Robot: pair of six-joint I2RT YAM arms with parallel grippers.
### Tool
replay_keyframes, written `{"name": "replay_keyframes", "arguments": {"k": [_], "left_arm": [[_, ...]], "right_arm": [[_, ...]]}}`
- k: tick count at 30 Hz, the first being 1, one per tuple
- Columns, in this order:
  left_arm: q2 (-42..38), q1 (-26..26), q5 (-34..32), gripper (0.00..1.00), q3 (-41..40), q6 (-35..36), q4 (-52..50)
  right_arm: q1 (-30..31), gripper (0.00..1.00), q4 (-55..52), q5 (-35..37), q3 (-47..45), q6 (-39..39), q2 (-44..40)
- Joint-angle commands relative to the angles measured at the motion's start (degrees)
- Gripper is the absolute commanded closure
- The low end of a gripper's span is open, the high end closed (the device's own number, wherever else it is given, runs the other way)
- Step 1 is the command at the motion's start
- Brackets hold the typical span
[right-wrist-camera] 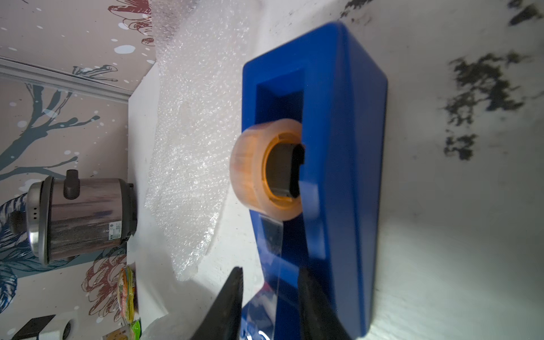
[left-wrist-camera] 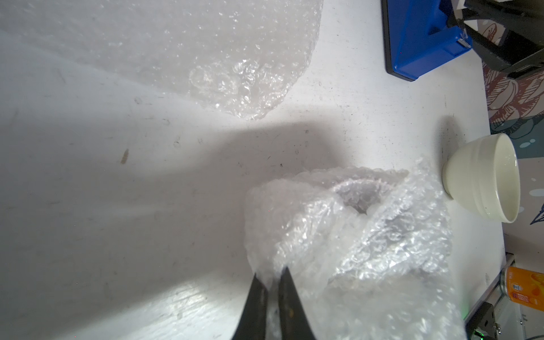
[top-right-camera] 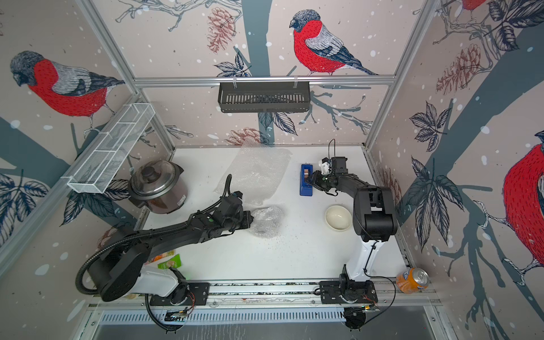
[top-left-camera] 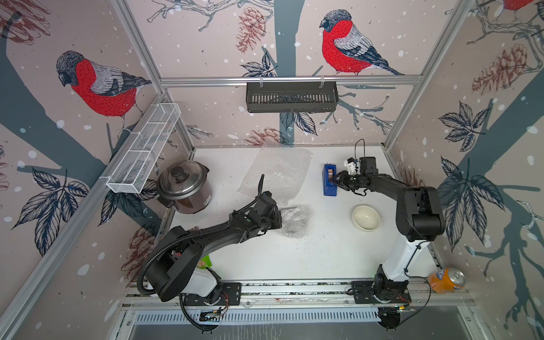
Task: Wrap bowls in bubble wrap
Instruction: Tear off the tape using the Tape Cutter.
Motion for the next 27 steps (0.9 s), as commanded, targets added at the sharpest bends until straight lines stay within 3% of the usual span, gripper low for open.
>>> {"name": "replay_keyframes", "arguments": {"k": [1, 19, 27], "left_arm": [[0.33, -0.10, -0.31, 1.00, 0.13, -0.43, 2.47], [1.41, -0.19, 0.13, 1.00, -0.03, -0.65, 3.45], [1.41, -0.13, 0.02, 1.00, -0.24, -0.74, 3.66]], "right_arm": [[0.01, 0.66, 0.45, 0.43, 0.47, -0.25, 0.91], [-0.68, 0.78, 1.45, -1.98, 0.79, 0.63, 2.49], [-0.85, 0.94, 2.40, -3.41, 0.79, 1.62, 1.81]]}}
